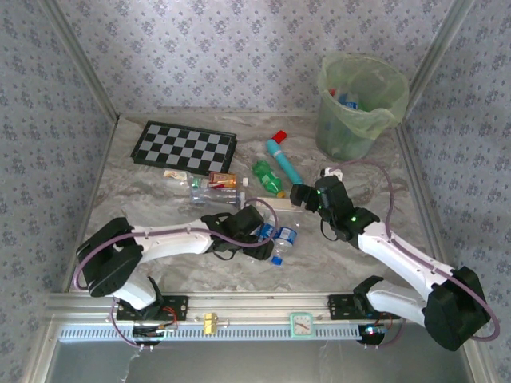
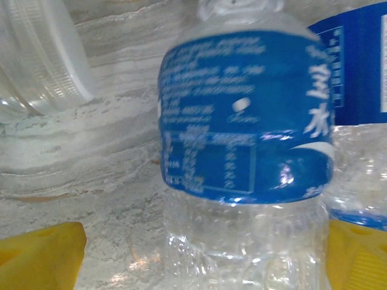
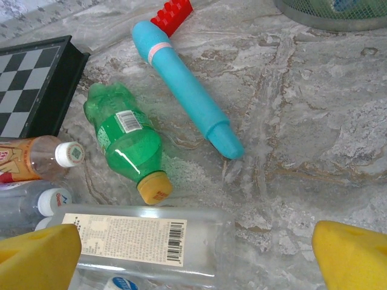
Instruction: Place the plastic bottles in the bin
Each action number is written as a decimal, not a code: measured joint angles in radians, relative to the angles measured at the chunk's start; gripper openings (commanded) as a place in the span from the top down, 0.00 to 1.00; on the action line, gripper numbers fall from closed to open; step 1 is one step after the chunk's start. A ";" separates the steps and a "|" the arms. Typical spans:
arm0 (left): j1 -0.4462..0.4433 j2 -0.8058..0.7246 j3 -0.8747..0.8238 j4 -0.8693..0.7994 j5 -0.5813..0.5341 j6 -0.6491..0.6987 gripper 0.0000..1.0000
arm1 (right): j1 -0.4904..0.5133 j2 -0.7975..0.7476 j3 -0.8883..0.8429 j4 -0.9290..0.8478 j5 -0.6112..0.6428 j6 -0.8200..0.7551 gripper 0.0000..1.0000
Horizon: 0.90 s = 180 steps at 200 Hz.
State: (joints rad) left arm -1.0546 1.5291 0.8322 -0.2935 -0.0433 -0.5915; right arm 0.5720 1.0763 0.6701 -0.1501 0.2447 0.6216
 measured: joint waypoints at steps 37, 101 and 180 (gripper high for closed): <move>0.000 0.054 0.034 -0.035 -0.025 0.001 0.10 | 0.002 0.000 0.000 0.019 0.003 0.008 0.00; -0.002 0.064 0.039 -0.046 -0.028 0.023 0.39 | 0.008 0.003 0.000 0.044 0.003 0.016 0.00; -0.002 -0.099 -0.005 -0.017 -0.034 0.032 0.49 | 0.009 0.023 0.000 0.077 -0.077 0.018 0.00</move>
State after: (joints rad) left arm -1.0569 1.4303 0.8272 -0.3107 -0.0769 -0.5598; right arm 0.5812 1.0988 0.6701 -0.0734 0.1677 0.6395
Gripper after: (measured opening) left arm 0.568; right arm 0.998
